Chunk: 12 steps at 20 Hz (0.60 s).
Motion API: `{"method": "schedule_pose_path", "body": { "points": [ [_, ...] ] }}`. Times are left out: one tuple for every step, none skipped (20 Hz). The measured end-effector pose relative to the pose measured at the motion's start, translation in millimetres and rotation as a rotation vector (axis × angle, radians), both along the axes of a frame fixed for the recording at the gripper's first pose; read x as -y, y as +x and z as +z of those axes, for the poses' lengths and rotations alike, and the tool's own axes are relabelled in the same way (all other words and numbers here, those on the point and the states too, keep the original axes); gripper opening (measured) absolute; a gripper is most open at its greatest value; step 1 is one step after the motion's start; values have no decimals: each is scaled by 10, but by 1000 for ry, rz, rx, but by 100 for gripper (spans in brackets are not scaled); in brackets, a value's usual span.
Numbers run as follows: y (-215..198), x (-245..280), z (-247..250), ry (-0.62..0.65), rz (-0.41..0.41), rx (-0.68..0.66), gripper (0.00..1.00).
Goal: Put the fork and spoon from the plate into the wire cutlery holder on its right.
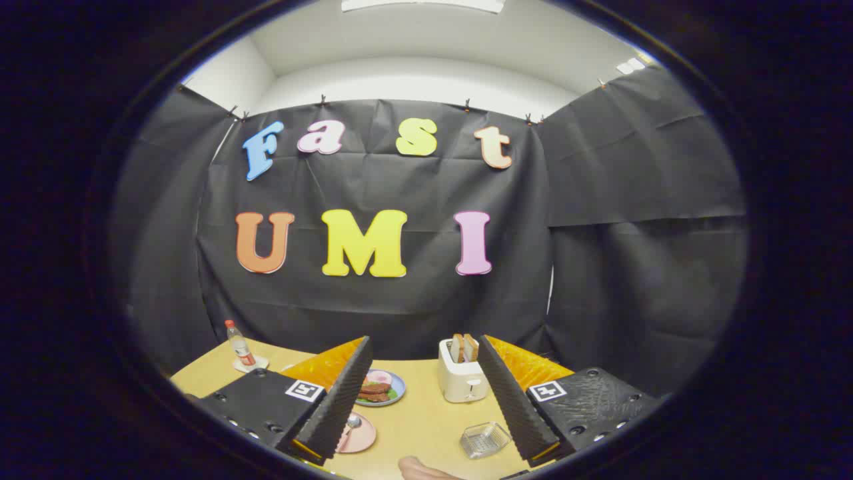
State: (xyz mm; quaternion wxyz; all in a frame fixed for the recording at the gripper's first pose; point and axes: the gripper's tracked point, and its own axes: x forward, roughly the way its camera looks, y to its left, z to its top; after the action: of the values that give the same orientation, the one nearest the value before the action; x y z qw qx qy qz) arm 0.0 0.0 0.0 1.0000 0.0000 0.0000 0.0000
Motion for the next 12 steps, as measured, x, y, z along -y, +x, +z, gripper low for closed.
{"method": "schedule_pose_path", "body": {
  "points": [
    [-1, -77, 11, -5, 1, -3, 95],
    [-3, -155, 0, -6, 4, -10, 95],
    [-5, -217, 7, 0, 4, -15, 95],
    [13, -300, 4, 8, 9, -16, 95],
    [30, -343, 12, 15, 5, -15, 95],
    [52, -380, 13, 20, 8, -13, 94],
    [68, -419, 15, 18, 9, -15, 95],
    [99, -420, -10, 11, 4, -16, 94],
    [115, -431, -13, 5, 6, -19, 94],
    [132, -462, -21, -3, 9, -20, 95],
    [151, -469, -15, -9, 14, -19, 95],
    [173, -480, -20, -11, 21, -19, 94]
  ]
}}
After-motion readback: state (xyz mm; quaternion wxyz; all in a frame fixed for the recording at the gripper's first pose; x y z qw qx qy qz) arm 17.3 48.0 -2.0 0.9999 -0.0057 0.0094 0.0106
